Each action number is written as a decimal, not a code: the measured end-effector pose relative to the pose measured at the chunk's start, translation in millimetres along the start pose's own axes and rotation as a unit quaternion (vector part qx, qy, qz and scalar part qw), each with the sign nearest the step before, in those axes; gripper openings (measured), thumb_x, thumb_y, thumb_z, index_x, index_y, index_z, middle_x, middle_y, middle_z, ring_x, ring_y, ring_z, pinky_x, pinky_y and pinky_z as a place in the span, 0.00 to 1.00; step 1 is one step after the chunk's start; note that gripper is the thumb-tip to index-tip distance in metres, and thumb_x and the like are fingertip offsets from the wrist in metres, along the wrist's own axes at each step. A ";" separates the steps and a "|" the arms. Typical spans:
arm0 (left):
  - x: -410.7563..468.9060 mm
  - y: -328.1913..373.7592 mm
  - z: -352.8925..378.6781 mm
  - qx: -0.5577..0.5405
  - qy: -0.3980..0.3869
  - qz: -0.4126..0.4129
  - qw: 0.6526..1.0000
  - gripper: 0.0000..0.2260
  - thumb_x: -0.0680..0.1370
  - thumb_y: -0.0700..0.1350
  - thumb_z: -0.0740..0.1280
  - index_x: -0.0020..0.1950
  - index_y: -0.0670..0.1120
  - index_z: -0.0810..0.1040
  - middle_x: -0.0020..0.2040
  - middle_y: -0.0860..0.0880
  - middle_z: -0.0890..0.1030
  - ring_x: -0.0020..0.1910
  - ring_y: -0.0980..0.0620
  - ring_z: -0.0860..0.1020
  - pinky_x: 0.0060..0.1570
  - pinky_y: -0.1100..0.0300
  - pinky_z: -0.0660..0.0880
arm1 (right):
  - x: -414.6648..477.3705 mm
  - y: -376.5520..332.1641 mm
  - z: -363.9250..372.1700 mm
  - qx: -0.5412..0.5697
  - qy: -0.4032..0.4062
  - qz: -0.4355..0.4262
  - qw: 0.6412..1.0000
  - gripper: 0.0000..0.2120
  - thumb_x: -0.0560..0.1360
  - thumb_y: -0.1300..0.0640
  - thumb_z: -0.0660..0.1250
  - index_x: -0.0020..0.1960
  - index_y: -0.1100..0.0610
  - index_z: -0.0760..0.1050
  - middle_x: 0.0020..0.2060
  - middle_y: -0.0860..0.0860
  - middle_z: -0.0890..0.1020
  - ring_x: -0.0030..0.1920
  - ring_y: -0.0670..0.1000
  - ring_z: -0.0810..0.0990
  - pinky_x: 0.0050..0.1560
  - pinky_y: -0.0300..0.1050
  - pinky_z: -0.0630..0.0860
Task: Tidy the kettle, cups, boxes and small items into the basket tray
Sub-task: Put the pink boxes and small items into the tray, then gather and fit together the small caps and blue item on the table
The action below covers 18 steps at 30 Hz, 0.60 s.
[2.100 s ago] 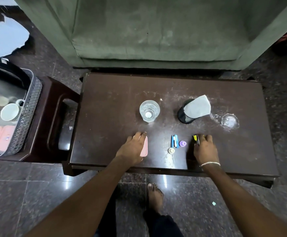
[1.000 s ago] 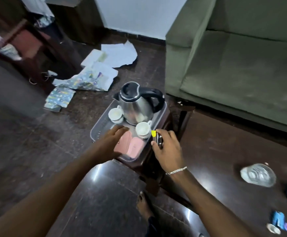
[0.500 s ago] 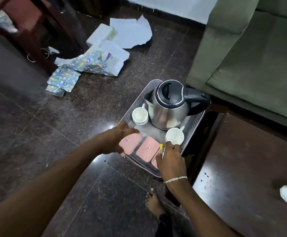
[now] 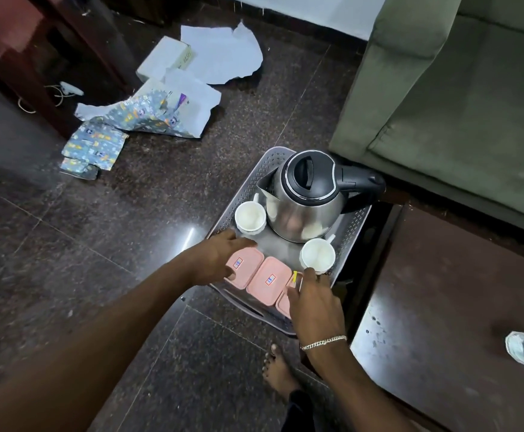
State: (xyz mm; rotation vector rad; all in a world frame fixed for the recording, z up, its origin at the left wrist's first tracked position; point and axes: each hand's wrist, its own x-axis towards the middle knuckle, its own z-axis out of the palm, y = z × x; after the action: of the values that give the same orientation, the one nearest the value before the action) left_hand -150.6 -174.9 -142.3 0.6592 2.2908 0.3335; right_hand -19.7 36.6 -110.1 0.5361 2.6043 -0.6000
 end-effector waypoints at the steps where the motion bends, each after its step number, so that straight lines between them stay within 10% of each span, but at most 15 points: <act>1: -0.8 1.3 -2.4 0.015 -0.003 -0.002 1.000 0.40 0.72 0.43 0.78 0.80 0.56 0.64 0.65 0.48 0.72 0.63 0.45 0.75 0.55 0.59 0.68 | 0.6 0.3 -0.8 0.003 0.000 -0.002 1.000 0.17 0.79 0.46 0.66 0.62 0.56 0.70 0.58 0.57 0.76 0.52 0.63 0.83 0.48 0.53 0.78; 10: -31.9 57.6 -21.4 0.144 0.110 0.031 0.983 0.31 0.77 0.57 0.74 0.77 0.53 0.67 0.64 0.48 0.77 0.58 0.43 0.81 0.49 0.53 0.77 | -19.3 29.7 -33.5 0.039 0.088 -0.084 0.992 0.18 0.77 0.45 0.67 0.62 0.54 0.75 0.55 0.55 0.78 0.48 0.63 0.82 0.40 0.53 0.78; 18: -24.6 189.4 24.4 0.046 0.145 0.145 0.978 0.35 0.75 0.62 0.72 0.78 0.50 0.68 0.69 0.47 0.72 0.62 0.44 0.79 0.58 0.53 0.78 | -54.1 147.7 -65.0 0.022 0.128 -0.118 0.984 0.30 0.76 0.37 0.66 0.72 0.52 0.71 0.65 0.53 0.74 0.60 0.58 0.77 0.54 0.57 0.78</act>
State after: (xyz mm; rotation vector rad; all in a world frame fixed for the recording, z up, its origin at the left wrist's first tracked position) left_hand -49.9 -28.9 -67.3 1.0577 2.4970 0.4913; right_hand 72.4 176.3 -79.0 0.3378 2.9314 -0.7061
